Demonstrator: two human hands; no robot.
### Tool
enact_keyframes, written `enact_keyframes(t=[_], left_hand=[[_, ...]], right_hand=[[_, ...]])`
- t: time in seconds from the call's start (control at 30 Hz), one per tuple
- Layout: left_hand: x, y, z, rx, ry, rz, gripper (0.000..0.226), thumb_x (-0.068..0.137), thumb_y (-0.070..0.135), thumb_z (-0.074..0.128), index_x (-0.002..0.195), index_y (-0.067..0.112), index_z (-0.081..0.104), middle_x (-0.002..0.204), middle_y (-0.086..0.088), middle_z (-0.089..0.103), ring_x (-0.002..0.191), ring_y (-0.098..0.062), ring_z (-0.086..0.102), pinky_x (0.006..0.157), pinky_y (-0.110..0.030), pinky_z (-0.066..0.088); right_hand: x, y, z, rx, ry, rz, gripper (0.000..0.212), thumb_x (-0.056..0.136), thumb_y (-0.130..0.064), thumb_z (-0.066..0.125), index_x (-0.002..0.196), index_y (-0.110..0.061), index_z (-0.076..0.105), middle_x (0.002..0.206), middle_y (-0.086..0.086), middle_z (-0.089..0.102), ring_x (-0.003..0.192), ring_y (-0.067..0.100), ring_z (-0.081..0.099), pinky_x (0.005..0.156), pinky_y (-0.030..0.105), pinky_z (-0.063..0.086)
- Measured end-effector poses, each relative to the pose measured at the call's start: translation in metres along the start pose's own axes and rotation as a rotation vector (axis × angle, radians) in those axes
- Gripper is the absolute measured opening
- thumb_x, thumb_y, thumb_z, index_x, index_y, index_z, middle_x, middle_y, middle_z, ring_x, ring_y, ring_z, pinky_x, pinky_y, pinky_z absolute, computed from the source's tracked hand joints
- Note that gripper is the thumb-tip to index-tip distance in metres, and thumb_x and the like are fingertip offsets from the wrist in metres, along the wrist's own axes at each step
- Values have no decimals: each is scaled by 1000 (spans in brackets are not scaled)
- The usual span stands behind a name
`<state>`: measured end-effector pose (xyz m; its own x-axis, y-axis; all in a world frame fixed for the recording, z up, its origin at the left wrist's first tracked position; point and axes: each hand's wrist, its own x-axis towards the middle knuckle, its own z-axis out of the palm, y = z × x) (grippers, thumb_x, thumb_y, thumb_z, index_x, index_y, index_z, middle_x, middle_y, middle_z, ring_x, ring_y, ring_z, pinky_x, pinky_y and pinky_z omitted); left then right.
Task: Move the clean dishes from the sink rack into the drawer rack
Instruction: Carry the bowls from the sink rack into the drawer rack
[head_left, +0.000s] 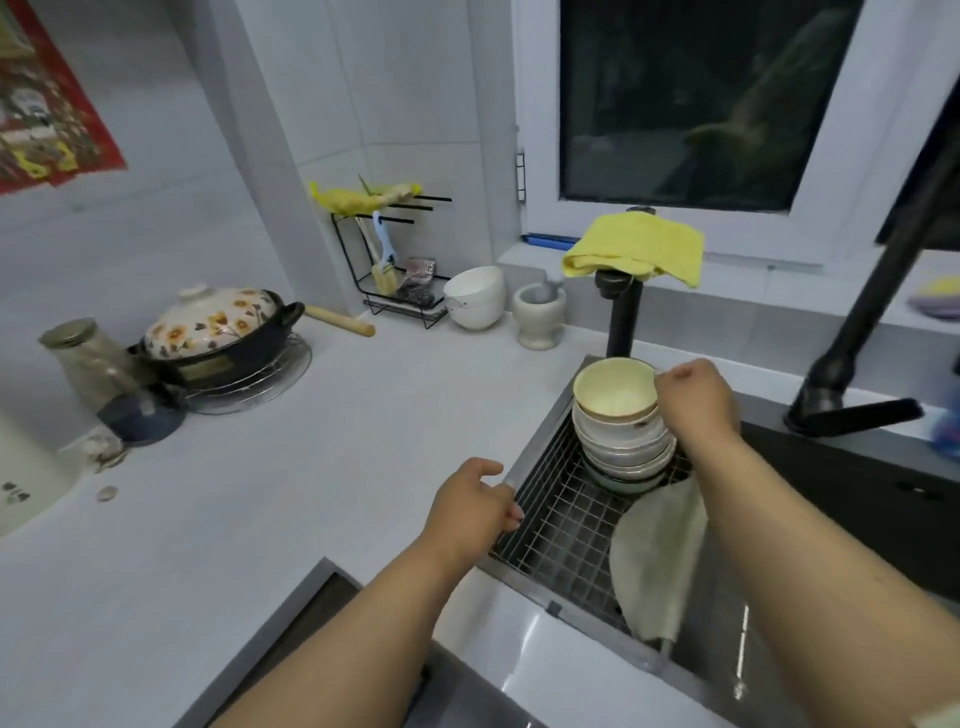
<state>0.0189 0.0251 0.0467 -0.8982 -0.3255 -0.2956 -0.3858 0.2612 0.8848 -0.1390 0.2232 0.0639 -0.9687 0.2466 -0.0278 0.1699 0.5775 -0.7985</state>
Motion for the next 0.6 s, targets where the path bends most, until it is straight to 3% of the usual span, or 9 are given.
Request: enact_keyframes(t=[0.17, 0.37, 0.47, 0.6], left_hand=[[27, 8, 25, -21, -77, -34, 25, 97, 18, 48, 122, 15, 50, 88, -14, 72, 73, -19, 66, 85, -36, 56], [43, 2, 32, 19, -104, -46, 25, 98, 20, 49, 123, 15, 50, 87, -13, 71, 73, -18, 66, 82, -33, 54], [48, -2, 31, 14, -105, -64, 26, 98, 18, 48, 124, 14, 49, 87, -13, 71, 71, -17, 66, 73, -26, 55], [51, -5, 31, -4, -110, -86, 27, 98, 17, 48, 125, 13, 48, 85, -13, 70, 70, -17, 65, 72, -26, 54]], right_hand=[[37, 8, 13, -276, -122, 7, 41, 93, -38, 48, 122, -9, 50, 114, 15, 61, 99, 35, 58, 69, 33, 42], [51, 14, 22, -398, -152, -15, 36, 90, -28, 57, 121, -9, 53, 110, 15, 63, 86, 30, 55, 65, 33, 43], [55, 16, 26, -392, -134, -14, 35, 89, -20, 56, 121, -8, 52, 107, 16, 62, 86, 30, 56, 65, 34, 45], [59, 15, 30, -389, -108, -19, 31, 90, -13, 55, 119, -4, 50, 109, 18, 61, 91, 33, 57, 65, 34, 42]])
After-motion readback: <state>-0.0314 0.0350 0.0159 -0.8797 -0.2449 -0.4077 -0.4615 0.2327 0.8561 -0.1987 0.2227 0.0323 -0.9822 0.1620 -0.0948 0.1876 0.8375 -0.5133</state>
